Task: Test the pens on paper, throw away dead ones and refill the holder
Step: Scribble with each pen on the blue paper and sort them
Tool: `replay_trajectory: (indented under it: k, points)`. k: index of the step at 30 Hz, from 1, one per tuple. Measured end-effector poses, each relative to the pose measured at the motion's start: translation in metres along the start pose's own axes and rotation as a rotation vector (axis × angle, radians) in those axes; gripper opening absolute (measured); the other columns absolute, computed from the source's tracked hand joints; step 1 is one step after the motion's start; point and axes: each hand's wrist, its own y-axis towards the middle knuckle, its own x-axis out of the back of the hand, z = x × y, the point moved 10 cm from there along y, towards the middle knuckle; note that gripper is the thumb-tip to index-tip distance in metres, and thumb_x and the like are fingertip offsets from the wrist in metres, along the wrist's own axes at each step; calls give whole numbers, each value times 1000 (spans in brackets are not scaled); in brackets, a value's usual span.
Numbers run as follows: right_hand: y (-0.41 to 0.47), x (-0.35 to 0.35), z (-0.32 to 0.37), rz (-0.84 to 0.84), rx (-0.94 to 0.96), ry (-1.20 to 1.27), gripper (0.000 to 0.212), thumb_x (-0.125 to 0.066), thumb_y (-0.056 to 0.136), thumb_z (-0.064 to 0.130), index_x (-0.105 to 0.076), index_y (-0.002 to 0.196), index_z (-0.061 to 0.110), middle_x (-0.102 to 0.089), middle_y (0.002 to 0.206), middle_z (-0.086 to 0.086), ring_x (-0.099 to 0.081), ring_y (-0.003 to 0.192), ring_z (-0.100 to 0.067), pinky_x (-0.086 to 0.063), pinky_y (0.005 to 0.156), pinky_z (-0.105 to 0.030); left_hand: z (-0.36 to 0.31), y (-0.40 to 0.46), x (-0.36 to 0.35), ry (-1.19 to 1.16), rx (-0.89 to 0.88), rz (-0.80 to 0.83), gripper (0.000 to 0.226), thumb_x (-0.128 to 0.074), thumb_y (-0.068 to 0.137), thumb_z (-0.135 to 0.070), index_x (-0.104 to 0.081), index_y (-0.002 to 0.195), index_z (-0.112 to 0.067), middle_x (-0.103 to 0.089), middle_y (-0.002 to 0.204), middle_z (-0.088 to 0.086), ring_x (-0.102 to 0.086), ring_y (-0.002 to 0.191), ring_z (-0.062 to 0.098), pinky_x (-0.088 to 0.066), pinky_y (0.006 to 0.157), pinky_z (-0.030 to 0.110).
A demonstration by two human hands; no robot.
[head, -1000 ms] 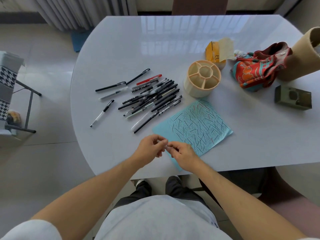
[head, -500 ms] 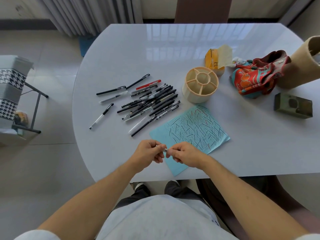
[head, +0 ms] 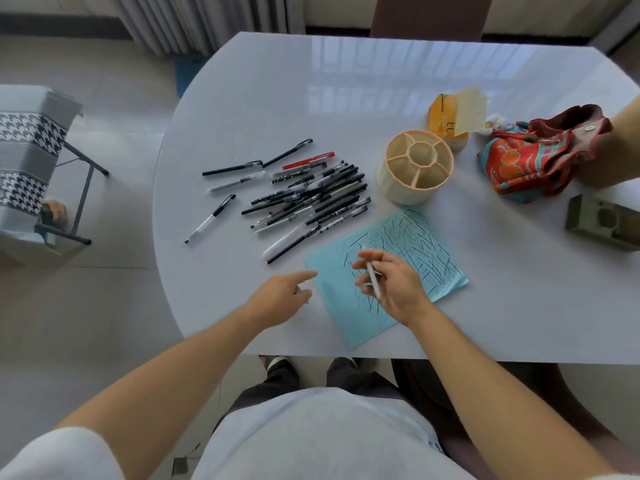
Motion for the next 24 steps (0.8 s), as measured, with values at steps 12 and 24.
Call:
replay_trajectory:
  k: [12,24]
  points:
    - [46,-27,8,-182,258,-330,23,-59,103,23,-76,91,15,-71,76,-4,-66,70,-14,-61,68,-35,-8,11,-17,450,-5,-17,66,-39,91,-35,-11,146,-58,-46,72,-3,-51,69,25,-38,54,32]
    - [55,-30,24,-274,480,-798,6,-68,86,18,-70,81,18,-67,67,9,-61,59,-3,-49,54,-18,-7,10,-19,380,-23,-15,67,-40,90,-33,-14,148,-56,-63,81,1,-58,74,25,-48,62,34]
